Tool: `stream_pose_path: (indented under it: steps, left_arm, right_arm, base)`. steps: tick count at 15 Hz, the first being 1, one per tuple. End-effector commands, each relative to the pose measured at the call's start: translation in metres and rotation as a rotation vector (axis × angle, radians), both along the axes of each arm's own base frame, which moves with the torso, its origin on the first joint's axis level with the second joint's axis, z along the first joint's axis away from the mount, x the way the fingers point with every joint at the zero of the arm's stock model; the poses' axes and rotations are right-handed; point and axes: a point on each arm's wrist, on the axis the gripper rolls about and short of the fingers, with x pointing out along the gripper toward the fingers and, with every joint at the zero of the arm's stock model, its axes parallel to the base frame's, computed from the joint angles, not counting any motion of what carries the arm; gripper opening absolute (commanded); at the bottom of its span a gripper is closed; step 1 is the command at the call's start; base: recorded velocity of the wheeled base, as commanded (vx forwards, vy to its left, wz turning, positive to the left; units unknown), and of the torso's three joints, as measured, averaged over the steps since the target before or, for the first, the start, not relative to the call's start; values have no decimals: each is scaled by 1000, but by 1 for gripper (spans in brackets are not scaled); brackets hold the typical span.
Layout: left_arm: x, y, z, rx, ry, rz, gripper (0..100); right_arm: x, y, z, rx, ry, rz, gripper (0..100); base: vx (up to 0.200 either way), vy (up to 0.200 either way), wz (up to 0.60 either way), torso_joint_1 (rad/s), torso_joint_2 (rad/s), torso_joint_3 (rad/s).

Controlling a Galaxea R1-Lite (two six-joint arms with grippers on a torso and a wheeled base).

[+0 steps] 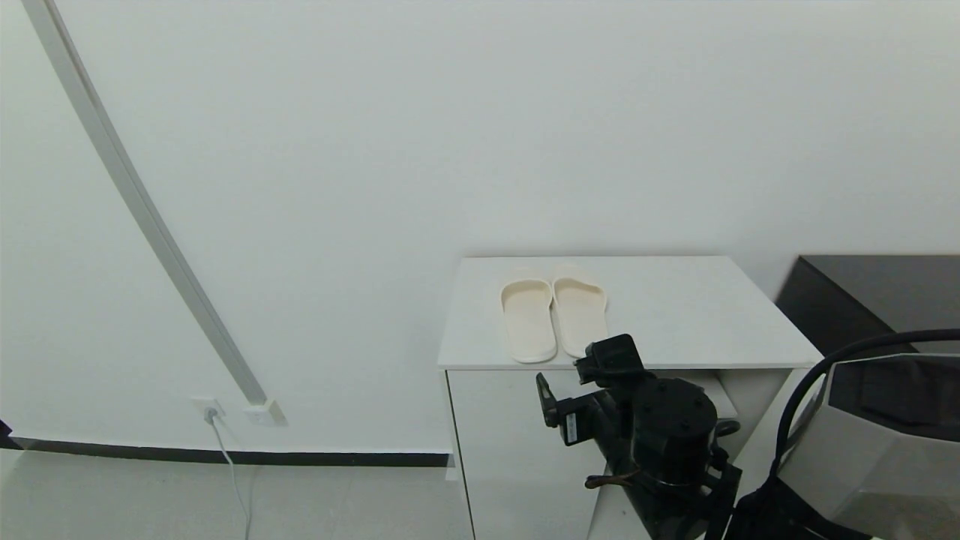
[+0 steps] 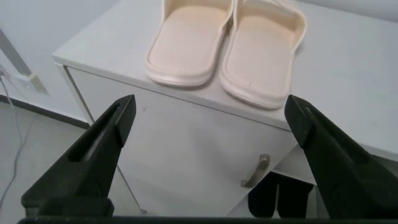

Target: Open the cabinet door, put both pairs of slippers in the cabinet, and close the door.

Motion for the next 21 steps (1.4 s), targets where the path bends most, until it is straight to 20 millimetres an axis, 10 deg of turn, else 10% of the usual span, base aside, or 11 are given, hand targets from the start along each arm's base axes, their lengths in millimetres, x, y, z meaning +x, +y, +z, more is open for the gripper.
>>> stream_pose_path:
  steps: [1,11,21]
  left_arm:
    - [0,0,0,0,0,0,0]
    - [0,0,0,1,0,-1,0]
    - [0,0,0,-5,0,0,0]
  right_arm:
    - [7,-2,2,-11,-15,-15,100]
    - [47,25,106,130,199,-83,100]
    - [45,29,76,90,268,-119,100]
  base:
    - [0,0,0,0,0,0]
    - [0,0,0,0,0,0]
    - [100,0,0,0,1,0]
